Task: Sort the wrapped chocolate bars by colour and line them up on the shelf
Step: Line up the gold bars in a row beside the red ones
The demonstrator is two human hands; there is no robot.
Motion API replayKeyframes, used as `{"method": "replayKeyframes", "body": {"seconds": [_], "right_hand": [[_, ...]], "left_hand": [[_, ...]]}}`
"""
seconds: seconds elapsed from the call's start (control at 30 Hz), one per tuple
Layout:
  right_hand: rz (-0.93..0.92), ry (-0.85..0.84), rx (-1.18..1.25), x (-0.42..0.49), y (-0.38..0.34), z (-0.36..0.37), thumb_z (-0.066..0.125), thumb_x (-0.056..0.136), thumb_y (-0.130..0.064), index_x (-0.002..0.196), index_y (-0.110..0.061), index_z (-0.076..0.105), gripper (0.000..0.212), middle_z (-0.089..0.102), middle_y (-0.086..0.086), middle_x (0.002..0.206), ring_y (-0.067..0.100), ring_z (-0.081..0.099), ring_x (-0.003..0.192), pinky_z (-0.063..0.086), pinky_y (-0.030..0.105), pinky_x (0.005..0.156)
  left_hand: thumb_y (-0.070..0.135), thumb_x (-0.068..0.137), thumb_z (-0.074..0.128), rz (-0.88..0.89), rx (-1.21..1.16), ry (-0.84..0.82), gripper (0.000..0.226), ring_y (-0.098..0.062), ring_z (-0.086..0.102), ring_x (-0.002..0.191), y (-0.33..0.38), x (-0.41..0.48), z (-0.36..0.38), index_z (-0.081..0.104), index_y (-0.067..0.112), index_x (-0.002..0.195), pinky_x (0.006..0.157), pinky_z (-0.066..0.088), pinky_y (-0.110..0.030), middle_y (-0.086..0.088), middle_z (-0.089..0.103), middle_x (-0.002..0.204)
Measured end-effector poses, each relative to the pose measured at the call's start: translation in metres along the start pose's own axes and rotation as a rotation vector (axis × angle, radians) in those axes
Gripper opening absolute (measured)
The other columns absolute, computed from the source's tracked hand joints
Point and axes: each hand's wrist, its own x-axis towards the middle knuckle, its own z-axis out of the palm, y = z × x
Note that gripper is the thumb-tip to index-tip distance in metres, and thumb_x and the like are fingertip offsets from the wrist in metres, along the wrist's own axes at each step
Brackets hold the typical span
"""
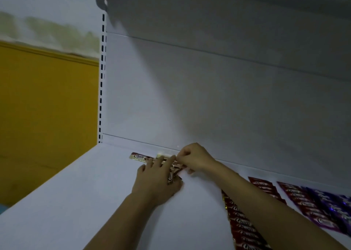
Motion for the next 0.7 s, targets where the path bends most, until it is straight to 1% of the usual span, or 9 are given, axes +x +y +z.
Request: {"method": "replayKeyframes", "body": {"seconds": [0.07,0.13,0.2,0.23,0.33,0.43,0.53,0.63,0.7], "right_hand": [[-0.042,0.041,-0.084,0.006,0.002,0.002,0.058,0.087,-0.017,0.107,-0.011,0.067,0.022,0.066,0.001,0.103,0.018,0.063,0.095,0.052,0.033,0.086],[-0.076,0.018,-0.084,0.008,0.001,0.009,0.054,0.092,-0.025,0.122,-0.016,0.06,0.032,0.061,0.001,0.119,0.017,0.058,0.108,0.046,0.035,0.097],[-0.114,-0.02,-0.095,0.007,-0.002,0.018,0.047,0.095,-0.027,0.117,-0.016,0.064,0.03,0.063,0.002,0.118,0.019,0.059,0.106,0.046,0.038,0.096],[-0.127,-0.037,-0.107,0.005,-0.003,0.021,0.045,0.095,-0.026,0.105,-0.012,0.068,0.029,0.066,0.006,0.11,0.021,0.061,0.099,0.048,0.041,0.093],[-0.111,-0.12,0.044,0.001,-0.004,0.022,0.049,0.088,-0.015,0.08,-0.005,0.071,0.026,0.069,0.011,0.083,0.021,0.063,0.074,0.053,0.04,0.078],[-0.122,-0.184,0.183,-0.003,0.002,0.017,0.057,0.082,-0.004,0.093,-0.012,0.075,0.022,0.073,0.006,0.09,0.016,0.069,0.081,0.055,0.028,0.075],[-0.068,0.021,0.057,-0.005,0.014,0.013,0.063,0.081,-0.007,0.102,-0.014,0.071,0.024,0.069,0.0,0.102,0.013,0.065,0.094,0.052,0.028,0.087],[0.028,0.098,-0.022,-0.007,0.022,0.011,0.06,0.086,-0.008,0.101,-0.008,0.071,0.019,0.069,0.006,0.104,0.016,0.062,0.093,0.05,0.032,0.088],[0.042,0.076,0.082,-0.01,0.02,0.014,0.062,0.086,-0.006,0.104,-0.004,0.069,0.02,0.069,0.012,0.105,0.02,0.064,0.092,0.051,0.033,0.089]], "left_hand": [[0.061,0.087,0.045,-0.01,-0.001,0.038,0.075,-0.022,0.012,0.147,0.001,0.0,0.001,0.011,0.039,0.151,0.114,0.017,-0.042,0.001,0.009,0.161],[0.066,0.083,0.047,-0.078,0.002,0.061,0.089,-0.026,-0.004,0.149,0.002,-0.001,0.001,-0.004,0.038,0.151,0.116,0.01,-0.046,-0.003,-0.013,0.161],[0.076,0.077,0.047,-0.162,0.001,0.057,0.105,-0.03,-0.017,0.147,0.002,-0.001,0.001,-0.017,0.036,0.149,0.116,0.002,-0.053,-0.005,-0.024,0.158],[0.08,0.074,0.047,-0.192,0.0,0.034,0.109,-0.032,-0.02,0.145,0.002,0.0,0.0,-0.02,0.035,0.148,0.115,-0.001,-0.056,-0.006,-0.026,0.158],[0.085,0.07,0.044,-0.241,0.013,-0.032,0.114,-0.034,-0.016,0.146,0.001,0.001,0.0,-0.017,0.031,0.15,0.114,-0.004,-0.058,-0.01,-0.014,0.16],[0.084,0.072,0.044,-0.225,0.019,-0.026,0.111,-0.029,0.006,0.147,0.001,0.001,0.001,-0.003,0.024,0.153,0.116,0.008,-0.049,-0.009,0.014,0.16],[0.079,0.075,0.045,-0.159,0.032,0.06,0.1,-0.025,0.025,0.139,0.001,0.001,0.001,0.012,0.025,0.152,0.109,0.024,-0.039,0.002,0.035,0.151],[0.077,0.077,0.047,-0.102,0.039,0.093,0.096,-0.022,0.029,0.134,0.003,0.0,0.0,0.01,0.029,0.152,0.103,0.027,-0.036,0.003,0.035,0.148],[0.082,0.07,0.049,-0.167,0.02,0.069,0.113,-0.028,0.019,0.142,0.003,0.001,-0.001,-0.007,0.027,0.152,0.11,0.022,-0.043,-0.007,0.019,0.157]]}}
